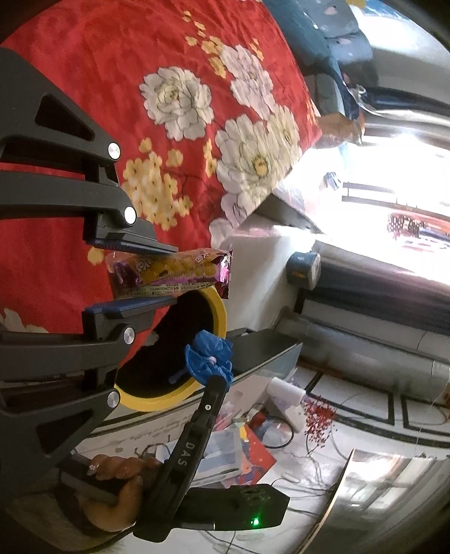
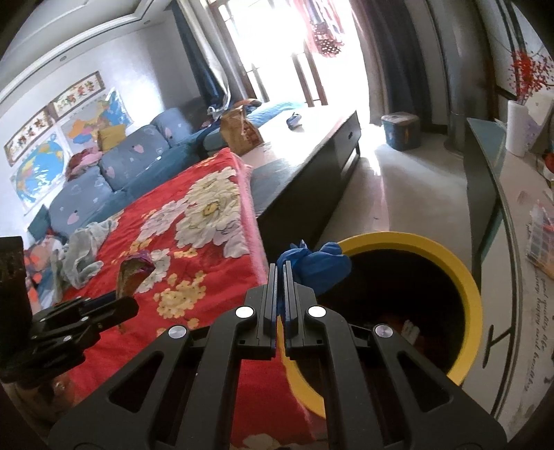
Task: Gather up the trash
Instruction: 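Carry the purple wrapper and blue cloth with both tools over the bin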
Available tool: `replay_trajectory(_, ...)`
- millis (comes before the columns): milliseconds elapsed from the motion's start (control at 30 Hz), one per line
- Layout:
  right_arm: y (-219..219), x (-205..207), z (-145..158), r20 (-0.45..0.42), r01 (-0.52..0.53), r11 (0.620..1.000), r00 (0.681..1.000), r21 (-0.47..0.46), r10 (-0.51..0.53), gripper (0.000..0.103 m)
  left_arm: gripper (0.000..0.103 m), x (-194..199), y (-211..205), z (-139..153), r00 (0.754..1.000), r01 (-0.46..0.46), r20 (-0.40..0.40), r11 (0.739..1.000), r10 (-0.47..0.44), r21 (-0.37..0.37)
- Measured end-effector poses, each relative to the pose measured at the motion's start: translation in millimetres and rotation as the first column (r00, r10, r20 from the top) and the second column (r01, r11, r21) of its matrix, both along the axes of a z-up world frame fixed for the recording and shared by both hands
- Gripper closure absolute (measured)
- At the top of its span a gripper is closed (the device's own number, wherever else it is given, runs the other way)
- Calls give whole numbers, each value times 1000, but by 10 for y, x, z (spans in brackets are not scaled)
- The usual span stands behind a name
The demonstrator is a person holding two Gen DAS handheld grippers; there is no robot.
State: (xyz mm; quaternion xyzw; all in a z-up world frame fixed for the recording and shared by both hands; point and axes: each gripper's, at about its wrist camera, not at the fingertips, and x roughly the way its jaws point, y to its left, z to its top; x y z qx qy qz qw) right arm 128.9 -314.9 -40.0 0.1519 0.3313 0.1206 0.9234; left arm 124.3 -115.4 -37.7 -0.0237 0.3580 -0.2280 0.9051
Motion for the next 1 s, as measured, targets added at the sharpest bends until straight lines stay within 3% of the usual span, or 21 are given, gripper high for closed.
replay_trajectory(1000, -628, -172, -267, -45, 148, 989, 988, 2, -148, 102, 81, -39, -923, -68, 981, 187, 31, 979, -189, 79)
